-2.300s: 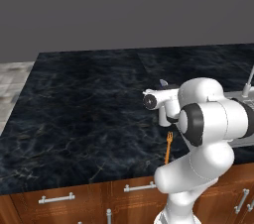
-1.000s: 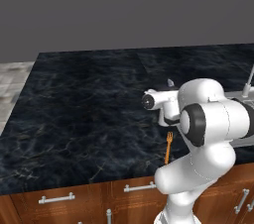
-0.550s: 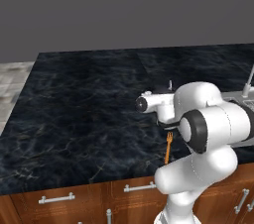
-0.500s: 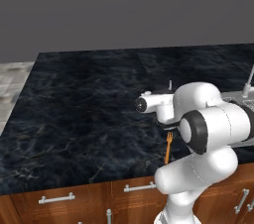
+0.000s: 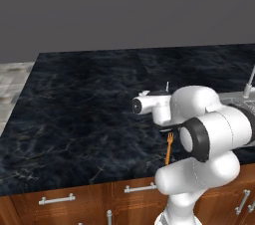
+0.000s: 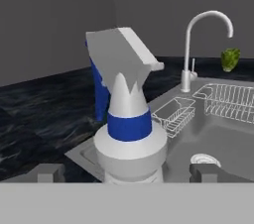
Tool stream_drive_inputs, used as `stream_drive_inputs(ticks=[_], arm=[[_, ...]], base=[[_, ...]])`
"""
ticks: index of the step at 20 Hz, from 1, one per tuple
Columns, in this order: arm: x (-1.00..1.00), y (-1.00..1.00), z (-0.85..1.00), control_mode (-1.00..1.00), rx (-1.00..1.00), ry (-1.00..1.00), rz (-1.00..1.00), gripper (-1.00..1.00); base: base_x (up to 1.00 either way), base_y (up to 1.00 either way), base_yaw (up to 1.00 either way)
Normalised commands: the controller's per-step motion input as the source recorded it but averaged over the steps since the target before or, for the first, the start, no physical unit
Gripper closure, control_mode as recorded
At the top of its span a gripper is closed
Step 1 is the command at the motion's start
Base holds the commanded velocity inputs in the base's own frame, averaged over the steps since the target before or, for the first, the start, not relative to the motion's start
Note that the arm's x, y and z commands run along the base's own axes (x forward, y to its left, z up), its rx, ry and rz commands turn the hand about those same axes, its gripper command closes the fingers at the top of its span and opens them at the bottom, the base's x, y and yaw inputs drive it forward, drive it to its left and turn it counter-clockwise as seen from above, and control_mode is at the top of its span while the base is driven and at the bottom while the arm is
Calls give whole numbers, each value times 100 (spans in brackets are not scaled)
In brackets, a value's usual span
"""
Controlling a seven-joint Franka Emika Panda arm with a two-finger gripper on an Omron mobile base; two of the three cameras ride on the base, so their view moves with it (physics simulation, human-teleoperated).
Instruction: Open the cabinet. Pick the spray and place it next to the sink. Then close the cabinet.
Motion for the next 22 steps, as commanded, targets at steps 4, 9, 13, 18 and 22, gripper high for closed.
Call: stream_drive_inputs(ticks=[4, 9, 13, 18, 22], arm=[[-29, 19, -4, -100, 2, -7, -2, -100], [-23, 15, 0, -100, 3, 0, -2, -100], [-19, 3, 11, -100, 6, 4, 0, -100], [-24, 0, 31, -100, 4, 10, 0, -100], [-35, 0, 32, -100, 0, 14, 0, -100]], base=[[0, 0, 0], [0, 0, 0], [0, 0, 0], [0, 0, 0], [0, 0, 0]])
